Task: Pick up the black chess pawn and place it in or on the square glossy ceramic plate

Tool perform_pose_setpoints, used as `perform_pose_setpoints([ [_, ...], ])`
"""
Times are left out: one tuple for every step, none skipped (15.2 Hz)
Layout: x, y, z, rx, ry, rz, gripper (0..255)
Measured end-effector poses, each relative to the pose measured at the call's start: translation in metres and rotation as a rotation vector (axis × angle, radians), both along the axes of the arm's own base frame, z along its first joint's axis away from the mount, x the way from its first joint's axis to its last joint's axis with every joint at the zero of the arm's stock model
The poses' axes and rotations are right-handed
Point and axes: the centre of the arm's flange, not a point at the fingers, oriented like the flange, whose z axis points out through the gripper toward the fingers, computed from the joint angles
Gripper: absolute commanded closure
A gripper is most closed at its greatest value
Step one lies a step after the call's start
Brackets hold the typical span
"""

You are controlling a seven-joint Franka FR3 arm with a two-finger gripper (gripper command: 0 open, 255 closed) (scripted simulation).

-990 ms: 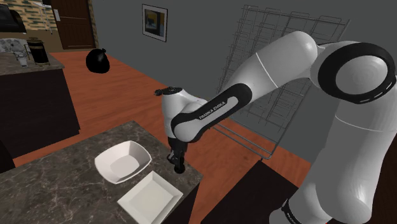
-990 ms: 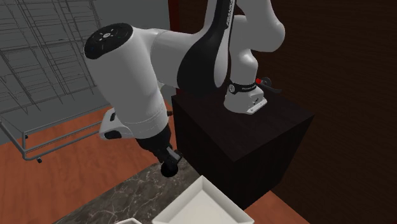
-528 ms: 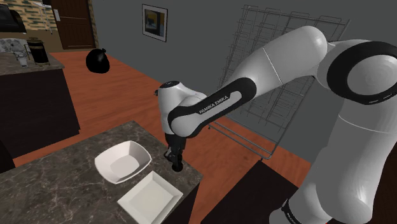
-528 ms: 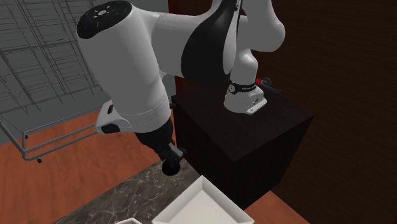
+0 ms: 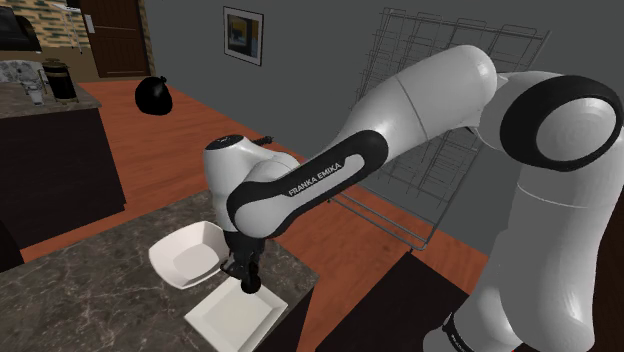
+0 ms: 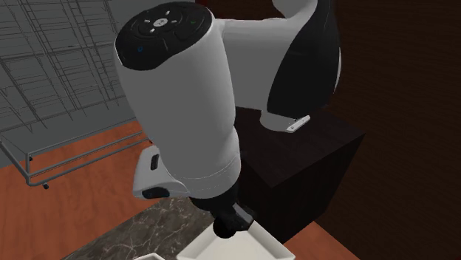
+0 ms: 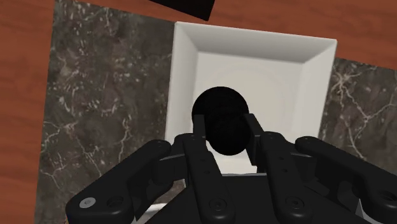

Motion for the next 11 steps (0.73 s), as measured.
perform_pose_setpoints([
  [-0.003,0.013,0.002,0.000,0.001,0.000,255],
  [-0.005,0.023,-0.001,0.000,0.001,0.000,255],
  [-0.005,0.031,-0.005,0.000,0.000,0.000,255],
  [-0.003,0.033,-0.011,0.000,0.001,0.000,255],
  [-0.003,0.035,-0.016,0.000,0.001,-0.001,255],
  [-0.002,0.036,-0.022,0.000,0.001,-0.001,255],
  [-0.003,0.037,-0.027,-0.001,0.001,-0.001,255],
  [-0.002,0.035,-0.032,-0.001,0.001,-0.001,255],
  [-0.002,0.036,-0.038,-0.001,0.001,-0.002,255],
  [-0.003,0.036,-0.043,-0.001,0.001,-0.002,255],
  [-0.002,0.037,-0.048,-0.001,0.001,-0.002,255],
])
